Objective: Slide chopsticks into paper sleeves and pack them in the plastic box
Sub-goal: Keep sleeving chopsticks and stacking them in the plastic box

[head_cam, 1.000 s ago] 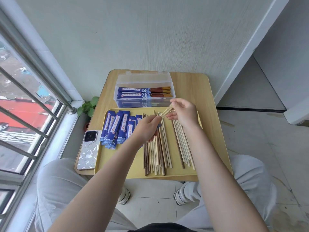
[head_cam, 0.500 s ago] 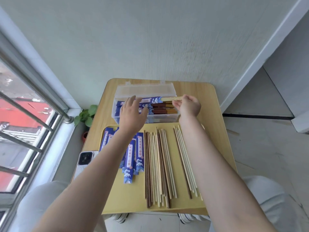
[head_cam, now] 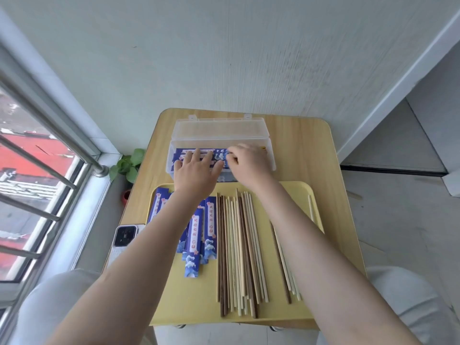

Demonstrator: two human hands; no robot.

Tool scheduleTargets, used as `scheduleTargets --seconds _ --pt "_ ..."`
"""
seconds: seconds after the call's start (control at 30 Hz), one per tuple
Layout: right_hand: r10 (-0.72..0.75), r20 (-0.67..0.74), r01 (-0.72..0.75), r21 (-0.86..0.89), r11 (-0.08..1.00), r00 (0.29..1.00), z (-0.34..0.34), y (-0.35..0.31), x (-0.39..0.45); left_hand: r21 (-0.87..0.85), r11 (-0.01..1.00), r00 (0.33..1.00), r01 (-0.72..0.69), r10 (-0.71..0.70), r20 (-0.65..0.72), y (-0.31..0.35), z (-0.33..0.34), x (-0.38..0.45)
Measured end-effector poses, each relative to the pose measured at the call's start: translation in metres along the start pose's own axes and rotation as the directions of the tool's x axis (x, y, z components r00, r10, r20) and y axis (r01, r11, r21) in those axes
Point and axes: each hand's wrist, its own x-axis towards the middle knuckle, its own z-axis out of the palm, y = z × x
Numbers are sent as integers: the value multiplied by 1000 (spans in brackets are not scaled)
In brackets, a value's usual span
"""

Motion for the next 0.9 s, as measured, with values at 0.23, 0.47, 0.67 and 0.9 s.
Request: scheduleTargets --seconds 0.23,0.47,0.67,0.9 --pt "46 221 -13 -152 988 974 0 -10 2 18 1000 997 -7 5 78 3 -4 2" --pt "21 -156 -18 18 1000 988 -7 -17 -31 -184 979 978 -86 48 -202 5 -15 -23" --pt "95 348 -140 107 984 932 13 -50 -84 -314 936 983 155 -179 -46 2 -9 -77" --pt "90 635 -26 -110 994 767 25 -70 -120 -326 920 960 217 -140 243 -19 21 -119"
